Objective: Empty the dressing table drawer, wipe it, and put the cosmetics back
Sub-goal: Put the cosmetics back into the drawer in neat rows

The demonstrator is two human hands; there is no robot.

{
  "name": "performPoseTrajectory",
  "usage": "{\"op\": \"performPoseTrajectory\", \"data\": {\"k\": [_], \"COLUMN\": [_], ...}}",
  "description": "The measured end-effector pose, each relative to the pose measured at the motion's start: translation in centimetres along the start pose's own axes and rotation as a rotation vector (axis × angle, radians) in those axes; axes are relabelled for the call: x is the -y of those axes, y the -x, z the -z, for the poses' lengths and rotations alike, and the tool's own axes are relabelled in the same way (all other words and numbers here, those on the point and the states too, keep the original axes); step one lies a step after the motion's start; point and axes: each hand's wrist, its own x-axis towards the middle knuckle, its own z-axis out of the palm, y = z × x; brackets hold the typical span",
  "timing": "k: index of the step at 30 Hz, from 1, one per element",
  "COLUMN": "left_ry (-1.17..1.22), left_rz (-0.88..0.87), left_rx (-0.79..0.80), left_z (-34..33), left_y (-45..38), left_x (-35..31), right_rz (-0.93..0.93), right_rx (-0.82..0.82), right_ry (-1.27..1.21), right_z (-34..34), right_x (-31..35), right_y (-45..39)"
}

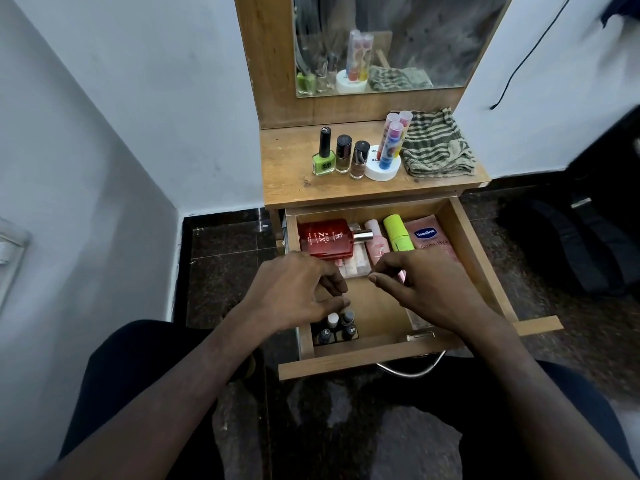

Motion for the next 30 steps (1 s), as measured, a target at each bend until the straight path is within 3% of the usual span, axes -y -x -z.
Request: {"op": "performPoseTrajectory", "data": {"k": [4,8,11,13,20,25,30], "left_ry": [0.053,0.098,-0.025,-0.128,-0.460,-0.444,-0.445], "left_rz": [-0.011,-0.031,-0.018,0.002,0.051,0.077,0.056], "left_rx": [-0.078,-0.406,-0.652,-0.732,-0.655,-0.653,-0.749], "left_z": [0.3,0.8,2.4,4.0,5.6,4.2,4.3], "left_y": [-0.1,-1.5,-4.1,-6.0,-9.8,-10.5,-11.0], "left_x": [0.1,0.0,-0.5,-1.1,-1.5,-1.4,-1.5], "right_rz": [-0.007,0.000,-0.044,-0.076,-0.154,-0.139,-0.134], "right_rx": [-0.108,-0.290,-0.433,-0.506,-0.474,-0.483,-0.477], "right_ry": [-0.010,-0.111,-0.112,-0.093,-0.030,-0.025,-0.096], "right_z": [0.1,0.4,1.3,2.3,2.6,2.4,2.6], "right_x": [0.2,1.3,2.3,3.2,4.2,3.8,3.9], "right_y": [-0.2,-1.8,-4.0,-5.8,-10.4,-10.8,-10.3]}}
